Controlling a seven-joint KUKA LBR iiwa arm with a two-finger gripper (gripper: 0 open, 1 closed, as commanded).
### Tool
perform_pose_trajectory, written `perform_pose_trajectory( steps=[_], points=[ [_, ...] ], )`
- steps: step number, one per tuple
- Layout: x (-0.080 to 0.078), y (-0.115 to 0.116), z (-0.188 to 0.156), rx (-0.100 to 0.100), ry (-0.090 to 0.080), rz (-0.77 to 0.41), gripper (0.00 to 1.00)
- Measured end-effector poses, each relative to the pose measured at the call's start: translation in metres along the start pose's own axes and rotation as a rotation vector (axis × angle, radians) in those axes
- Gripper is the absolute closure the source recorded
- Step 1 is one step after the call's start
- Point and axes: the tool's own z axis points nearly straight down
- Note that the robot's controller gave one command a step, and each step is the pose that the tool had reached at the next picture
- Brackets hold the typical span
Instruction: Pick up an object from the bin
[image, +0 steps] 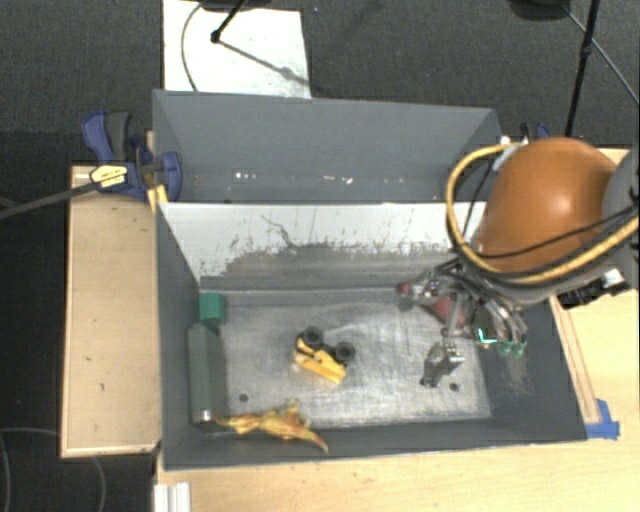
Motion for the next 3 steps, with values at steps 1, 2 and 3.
perform_pose_trajectory(
  steps=[1, 2, 3],
  points=[
    [-0.001, 0.0, -0.004, 0.0, -0.008, 0.0, 0.0],
    [-0.006, 0.025, 0.055, 0.0, -0.014, -0.032, 0.0],
    [-0.027, 0.054, 0.153, 0.0, -0.009, -0.085, 1.0]
  ],
)
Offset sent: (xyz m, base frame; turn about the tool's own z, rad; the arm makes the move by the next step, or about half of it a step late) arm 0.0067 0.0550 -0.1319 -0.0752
